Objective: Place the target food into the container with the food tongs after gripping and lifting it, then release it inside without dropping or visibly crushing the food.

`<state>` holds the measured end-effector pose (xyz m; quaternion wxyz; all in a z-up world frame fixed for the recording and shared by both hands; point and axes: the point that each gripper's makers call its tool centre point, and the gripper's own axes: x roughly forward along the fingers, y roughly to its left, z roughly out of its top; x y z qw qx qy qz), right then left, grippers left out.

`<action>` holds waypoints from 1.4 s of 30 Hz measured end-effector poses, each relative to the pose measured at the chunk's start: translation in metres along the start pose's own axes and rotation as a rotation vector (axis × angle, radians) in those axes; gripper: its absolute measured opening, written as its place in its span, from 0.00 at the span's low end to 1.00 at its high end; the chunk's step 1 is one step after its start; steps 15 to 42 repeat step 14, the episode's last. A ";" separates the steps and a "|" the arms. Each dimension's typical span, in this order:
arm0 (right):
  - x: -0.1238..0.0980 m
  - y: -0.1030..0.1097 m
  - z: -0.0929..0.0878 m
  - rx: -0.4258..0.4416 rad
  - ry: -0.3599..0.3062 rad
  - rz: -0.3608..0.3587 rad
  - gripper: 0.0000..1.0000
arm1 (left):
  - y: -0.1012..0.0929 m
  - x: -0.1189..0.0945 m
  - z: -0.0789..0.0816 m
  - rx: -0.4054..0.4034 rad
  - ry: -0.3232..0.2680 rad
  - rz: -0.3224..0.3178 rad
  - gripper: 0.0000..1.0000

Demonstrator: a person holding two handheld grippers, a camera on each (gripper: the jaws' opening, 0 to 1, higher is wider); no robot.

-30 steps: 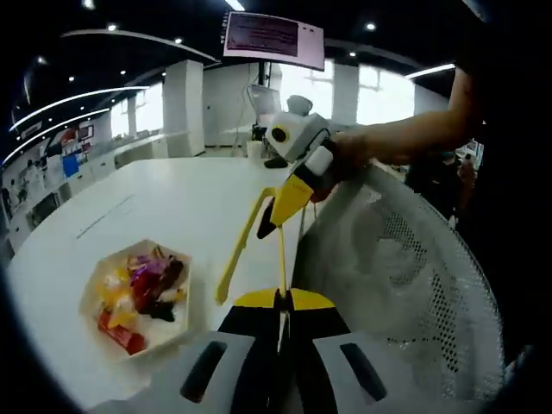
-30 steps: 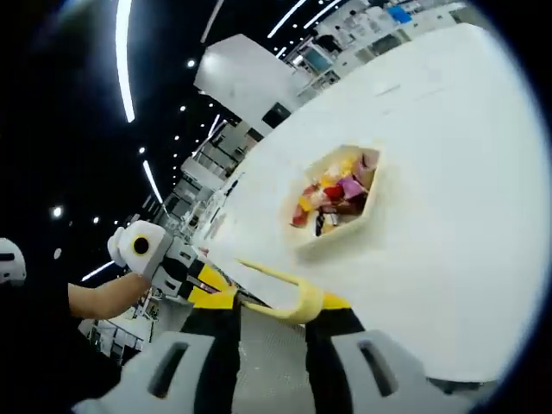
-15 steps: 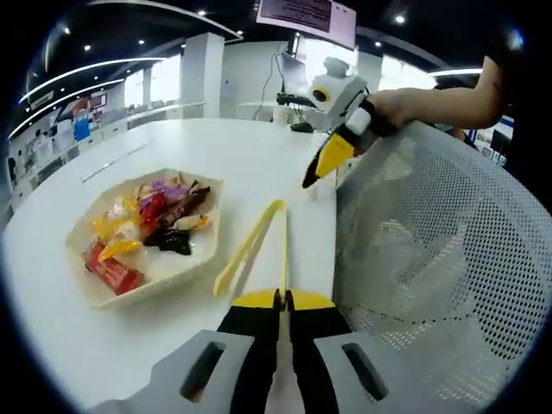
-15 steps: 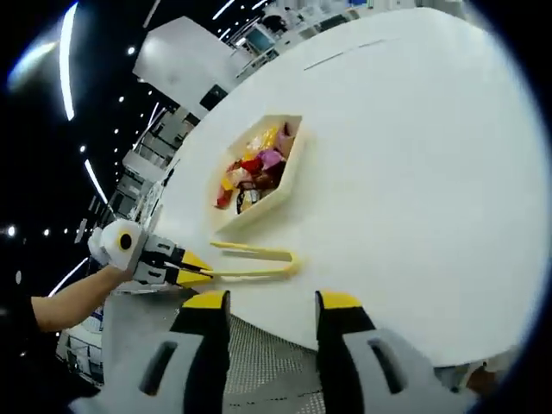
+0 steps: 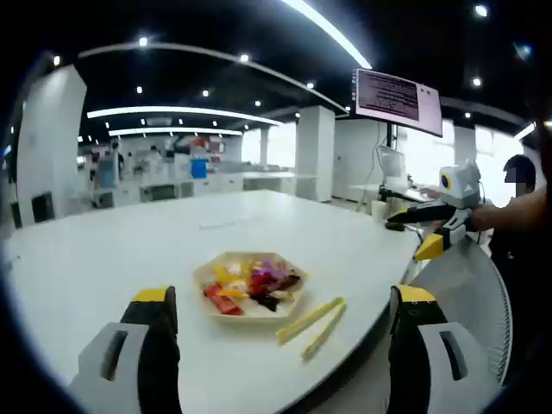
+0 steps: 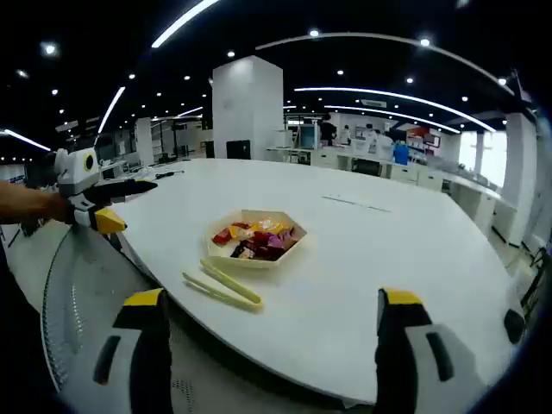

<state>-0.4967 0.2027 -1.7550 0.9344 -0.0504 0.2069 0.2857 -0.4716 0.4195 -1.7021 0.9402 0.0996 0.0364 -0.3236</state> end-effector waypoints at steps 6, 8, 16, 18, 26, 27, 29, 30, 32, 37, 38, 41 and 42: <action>0.005 0.005 0.005 -0.283 -0.008 0.048 1.00 | 0.019 -0.001 -0.023 -0.234 0.004 0.110 0.99; 0.002 -0.003 0.000 -0.259 0.025 0.031 1.00 | 0.018 0.005 -0.035 -0.224 0.054 0.099 0.99; -0.010 -0.023 -0.005 -0.106 -0.014 -0.019 1.00 | 0.009 0.006 -0.040 -0.207 0.102 0.048 0.99; -0.010 -0.023 -0.005 -0.106 -0.014 -0.019 1.00 | 0.009 0.006 -0.040 -0.207 0.102 0.048 0.99; -0.010 -0.023 -0.005 -0.106 -0.014 -0.019 1.00 | 0.009 0.006 -0.040 -0.207 0.102 0.048 0.99; -0.010 -0.023 -0.005 -0.106 -0.014 -0.019 1.00 | 0.009 0.006 -0.040 -0.207 0.102 0.048 0.99; -0.010 -0.023 -0.005 -0.106 -0.014 -0.019 1.00 | 0.009 0.006 -0.040 -0.207 0.102 0.048 0.99; -0.010 -0.023 -0.005 -0.106 -0.014 -0.019 1.00 | 0.009 0.006 -0.040 -0.207 0.102 0.048 0.99; -0.010 -0.023 -0.005 -0.106 -0.014 -0.019 1.00 | 0.009 0.006 -0.040 -0.207 0.102 0.048 0.99; -0.010 -0.023 -0.005 -0.106 -0.014 -0.019 1.00 | 0.009 0.006 -0.040 -0.207 0.102 0.048 0.99; -0.010 -0.023 -0.005 -0.106 -0.014 -0.019 1.00 | 0.009 0.006 -0.040 -0.207 0.102 0.048 0.99; -0.010 -0.023 -0.005 -0.106 -0.014 -0.019 1.00 | 0.009 0.006 -0.040 -0.207 0.102 0.048 0.99; -0.010 -0.023 -0.005 -0.106 -0.014 -0.019 1.00 | 0.009 0.006 -0.040 -0.207 0.102 0.048 0.99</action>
